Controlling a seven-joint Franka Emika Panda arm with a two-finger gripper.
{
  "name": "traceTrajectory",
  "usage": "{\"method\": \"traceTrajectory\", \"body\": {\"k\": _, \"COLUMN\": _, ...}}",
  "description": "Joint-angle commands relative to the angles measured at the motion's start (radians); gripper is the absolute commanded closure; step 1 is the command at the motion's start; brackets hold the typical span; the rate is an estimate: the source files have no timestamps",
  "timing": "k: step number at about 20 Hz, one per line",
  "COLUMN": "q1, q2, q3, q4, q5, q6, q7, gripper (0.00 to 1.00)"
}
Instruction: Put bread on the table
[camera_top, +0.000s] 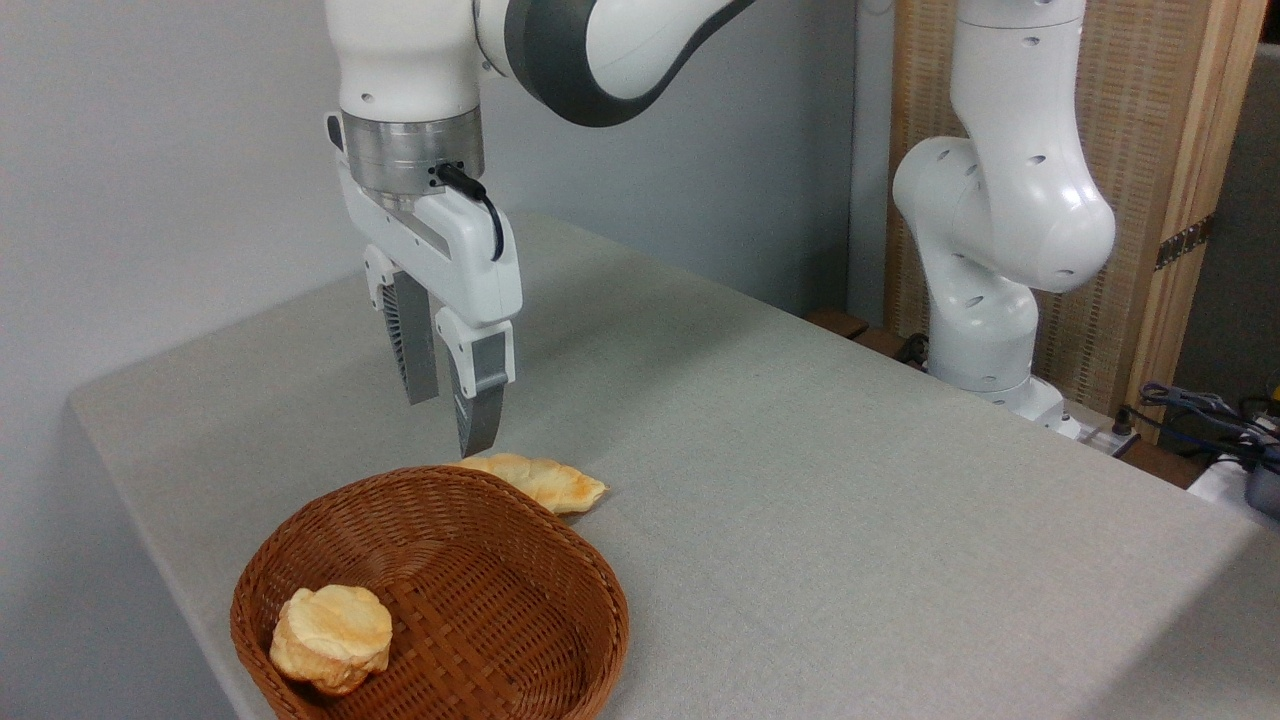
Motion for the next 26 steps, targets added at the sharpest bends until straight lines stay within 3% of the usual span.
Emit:
{"method": "traceTrajectory", "body": {"k": 1, "q1": -0.008, "q2": 0.004, "q3": -0.003, "q4": 0.009, "q5": 0.014, "q6": 0.011, "q7": -0.043, "gripper": 0.00}}
{"method": "traceTrajectory", "body": {"k": 11, "q1": -0.019, "q2": 0.001, "q3": -0.023, "q4": 0.009, "q5": 0.011, "q6": 0.007, "q7": -0.057, "gripper": 0.00}}
{"method": "traceTrajectory", "body": {"k": 26, "q1": -0.006, "q2": -0.005, "q3": -0.003, "q4": 0.023, "q5": 0.012, "q6": 0.005, "q7": -0.043, "gripper": 0.00}}
